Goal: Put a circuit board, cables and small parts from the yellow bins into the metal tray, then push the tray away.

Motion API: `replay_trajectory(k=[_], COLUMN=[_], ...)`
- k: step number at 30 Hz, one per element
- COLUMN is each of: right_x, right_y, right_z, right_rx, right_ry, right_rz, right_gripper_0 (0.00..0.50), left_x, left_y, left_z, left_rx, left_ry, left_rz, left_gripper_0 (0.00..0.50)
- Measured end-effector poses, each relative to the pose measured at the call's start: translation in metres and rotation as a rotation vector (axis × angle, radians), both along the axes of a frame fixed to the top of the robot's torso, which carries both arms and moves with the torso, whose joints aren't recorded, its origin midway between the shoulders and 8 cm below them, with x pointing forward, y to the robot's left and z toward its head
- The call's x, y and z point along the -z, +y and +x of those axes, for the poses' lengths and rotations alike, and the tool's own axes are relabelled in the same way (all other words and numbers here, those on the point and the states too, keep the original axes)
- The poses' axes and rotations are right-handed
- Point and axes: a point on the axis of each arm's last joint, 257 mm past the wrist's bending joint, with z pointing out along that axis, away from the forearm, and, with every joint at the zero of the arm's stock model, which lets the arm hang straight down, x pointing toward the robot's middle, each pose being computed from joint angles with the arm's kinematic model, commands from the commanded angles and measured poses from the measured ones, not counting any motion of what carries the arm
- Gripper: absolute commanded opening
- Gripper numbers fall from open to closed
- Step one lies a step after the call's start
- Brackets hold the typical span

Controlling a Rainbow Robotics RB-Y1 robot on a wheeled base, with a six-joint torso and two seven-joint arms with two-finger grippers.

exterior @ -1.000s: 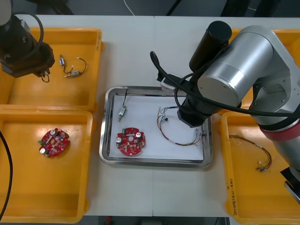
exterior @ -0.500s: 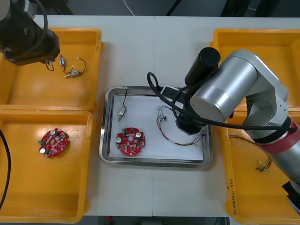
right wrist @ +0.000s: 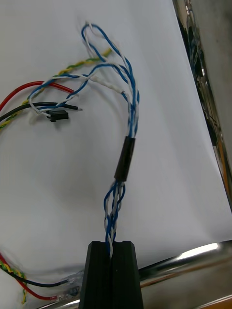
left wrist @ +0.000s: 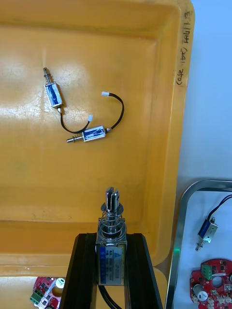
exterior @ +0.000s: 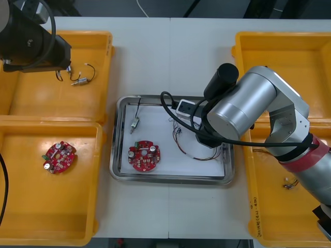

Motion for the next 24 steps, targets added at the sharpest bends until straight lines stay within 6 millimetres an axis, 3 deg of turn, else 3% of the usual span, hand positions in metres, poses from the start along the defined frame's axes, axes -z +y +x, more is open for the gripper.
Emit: replay_trajectory(k=[15, 16, 18, 19, 20, 24], right_x=[0.006, 0.006, 0.005, 0.005, 0.005, 0.004], right_y=[-0.011, -0.011, -0.013, -0.014, -0.014, -0.015], right_z=[0.018, 0.018, 0.019, 0.020, 0.021, 0.022], right_rx=[-0.023, -0.023, -0.019, -0.018, -0.017, -0.016], right_ry=[-0.036, -0.037, -0.043, -0.046, -0.048, -0.055], right_rz=[-0.041, -0.042, -0.048, -0.050, -0.051, -0.056], right_gripper_0=[0.000, 0.023, 0.235, 0.421, 0.491, 0.500], left_x=[0.008, 0.008, 0.008, 0.008, 0.007, 0.005], left_y=[-0.019, -0.021, -0.023, -0.024, -0.024, -0.026], left_z=[-0.003, -0.003, -0.004, -0.004, -0.004, -0.004], left_rx=[0.045, 0.048, 0.052, 0.055, 0.057, 0.067], left_ry=[0.008, 0.009, 0.008, 0.007, 0.005, -0.002], left_rz=[0.009, 0.007, 0.005, 0.004, 0.005, 0.008], left_gripper_0=[0.000, 0.000, 0.000, 0.000, 0.000, 0.000])
